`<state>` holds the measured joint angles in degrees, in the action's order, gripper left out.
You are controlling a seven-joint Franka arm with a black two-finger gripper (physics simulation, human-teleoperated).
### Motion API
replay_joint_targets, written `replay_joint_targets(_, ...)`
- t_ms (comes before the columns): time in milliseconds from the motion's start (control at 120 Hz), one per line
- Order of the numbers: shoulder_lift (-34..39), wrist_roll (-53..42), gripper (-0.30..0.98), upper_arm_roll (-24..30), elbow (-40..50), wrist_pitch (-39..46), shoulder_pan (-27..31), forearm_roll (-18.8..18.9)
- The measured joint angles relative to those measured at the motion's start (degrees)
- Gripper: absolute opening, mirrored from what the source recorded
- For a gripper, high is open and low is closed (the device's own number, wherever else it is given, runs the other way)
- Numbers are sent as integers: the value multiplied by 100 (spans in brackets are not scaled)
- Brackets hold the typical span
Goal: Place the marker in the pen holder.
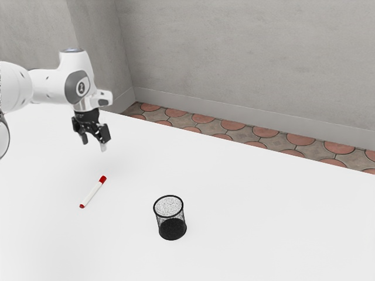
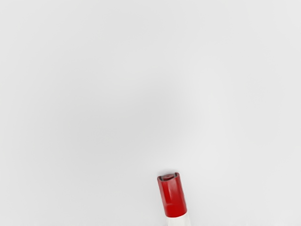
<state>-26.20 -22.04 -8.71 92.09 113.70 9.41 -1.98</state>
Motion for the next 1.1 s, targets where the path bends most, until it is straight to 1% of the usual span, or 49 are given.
replay_joint_targets(508, -444, -230, 67, 34, 117, 524, -65, -76)
replay_joint_targets(825, -65, -204, 67, -5, 1339, 906, -153, -122)
replay_joint_targets(1000, -94, -219, 67, 0, 1506, 1353, -150, -96)
replay_joint_targets(1100, -131, -243, 66, 1, 1514, 1525, -144, -181)
